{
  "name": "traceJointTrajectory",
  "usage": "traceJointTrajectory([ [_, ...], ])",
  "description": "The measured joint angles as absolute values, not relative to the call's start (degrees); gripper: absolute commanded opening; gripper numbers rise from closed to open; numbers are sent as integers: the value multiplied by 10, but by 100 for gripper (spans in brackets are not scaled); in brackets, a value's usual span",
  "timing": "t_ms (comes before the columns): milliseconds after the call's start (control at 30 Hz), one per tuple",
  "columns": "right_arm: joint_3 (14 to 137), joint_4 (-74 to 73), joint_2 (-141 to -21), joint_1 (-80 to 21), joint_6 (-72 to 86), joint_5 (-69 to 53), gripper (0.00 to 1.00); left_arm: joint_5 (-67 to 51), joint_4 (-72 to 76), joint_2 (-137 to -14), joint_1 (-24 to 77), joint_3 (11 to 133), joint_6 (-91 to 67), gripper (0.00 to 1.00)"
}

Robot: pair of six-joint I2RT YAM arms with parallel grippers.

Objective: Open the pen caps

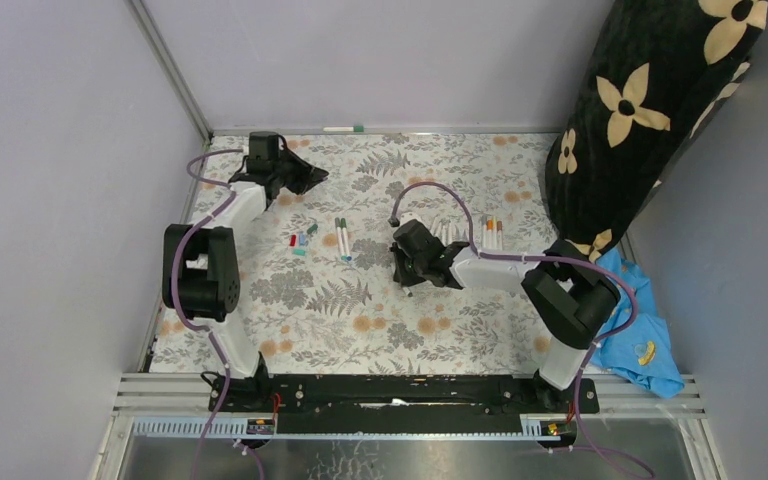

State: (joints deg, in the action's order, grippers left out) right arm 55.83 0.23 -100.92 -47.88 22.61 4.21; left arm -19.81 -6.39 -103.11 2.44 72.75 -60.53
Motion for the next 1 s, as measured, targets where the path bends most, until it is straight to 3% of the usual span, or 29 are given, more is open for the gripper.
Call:
traceJointTrajectory([
  [200, 555, -1, -987, -477, 229, 66, 0, -162, -116, -1034, 39, 740, -547, 0],
  [600, 582, -16, -967, -414, 223, 172, 0, 18, -262, -1040, 97, 708, -397, 0],
  [1000, 603, -23, -1001, -370, 202, 220, 2, 87, -292, -1040, 105, 679, -375, 23],
])
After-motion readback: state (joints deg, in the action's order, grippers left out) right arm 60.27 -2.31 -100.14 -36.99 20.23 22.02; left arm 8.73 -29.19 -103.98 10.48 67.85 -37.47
